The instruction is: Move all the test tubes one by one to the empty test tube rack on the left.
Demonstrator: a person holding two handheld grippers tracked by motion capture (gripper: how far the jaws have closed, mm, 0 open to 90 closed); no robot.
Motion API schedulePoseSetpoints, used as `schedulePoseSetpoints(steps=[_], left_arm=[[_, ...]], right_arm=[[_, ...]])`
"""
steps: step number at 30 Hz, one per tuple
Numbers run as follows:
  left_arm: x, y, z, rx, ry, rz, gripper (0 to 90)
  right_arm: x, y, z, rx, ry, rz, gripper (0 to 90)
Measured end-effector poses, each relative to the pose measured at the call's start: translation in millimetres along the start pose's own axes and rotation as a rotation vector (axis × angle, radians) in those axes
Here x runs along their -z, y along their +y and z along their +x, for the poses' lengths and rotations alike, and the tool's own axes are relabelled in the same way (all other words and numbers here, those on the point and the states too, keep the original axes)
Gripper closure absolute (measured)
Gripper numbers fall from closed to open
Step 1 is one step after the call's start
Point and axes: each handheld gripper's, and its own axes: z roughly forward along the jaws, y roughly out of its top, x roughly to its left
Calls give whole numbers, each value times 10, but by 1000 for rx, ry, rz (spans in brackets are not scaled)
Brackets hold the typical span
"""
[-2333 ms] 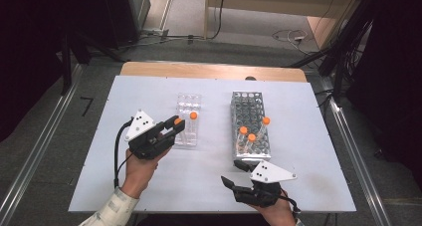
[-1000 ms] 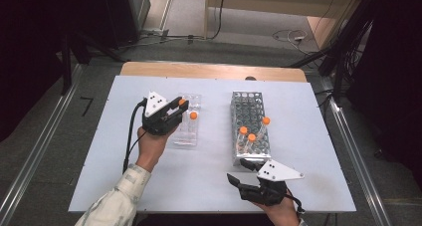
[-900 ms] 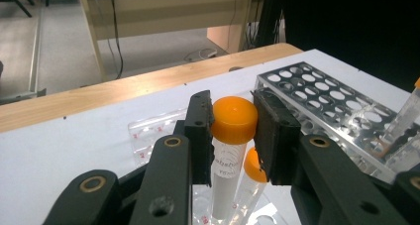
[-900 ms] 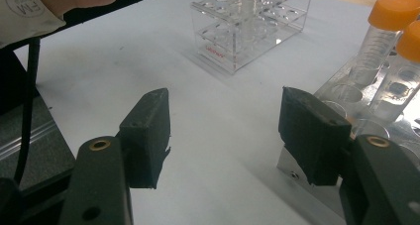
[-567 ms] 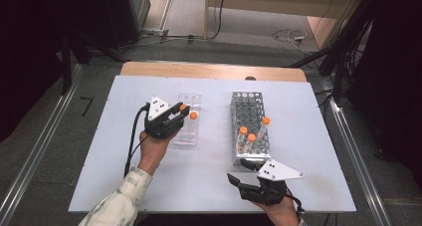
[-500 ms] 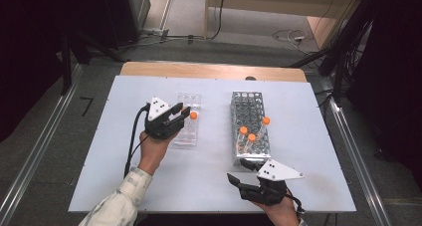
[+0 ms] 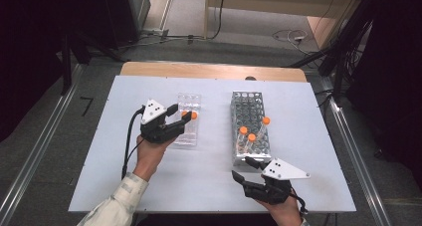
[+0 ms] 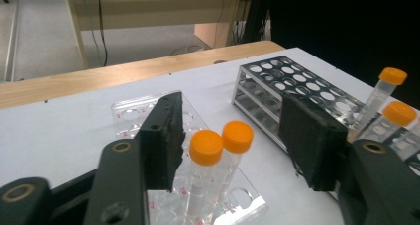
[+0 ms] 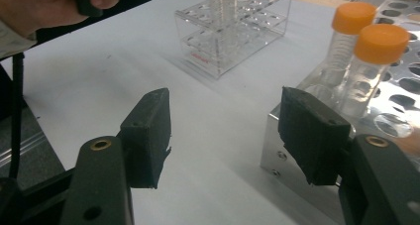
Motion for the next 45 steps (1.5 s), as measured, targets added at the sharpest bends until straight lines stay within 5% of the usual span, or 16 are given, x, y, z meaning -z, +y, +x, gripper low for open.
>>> schedulePoseSetpoints(steps=[10, 19, 30, 45], left_arm=[[195, -198, -169, -13, -17, 26, 223], [309, -379, -255, -27, -40, 42, 185], [352, -463, -300, -20, -105, 50, 148], [325, -497, -323, -24, -89, 60, 75]], right_arm=[[38, -12, -129, -27, -105, -17, 370], [-20, 13, -292, -50, -199, -30, 387], [-184, 45, -428, -58, -247, -31, 492], [-353, 74, -491, -57, -252, -11, 594]])
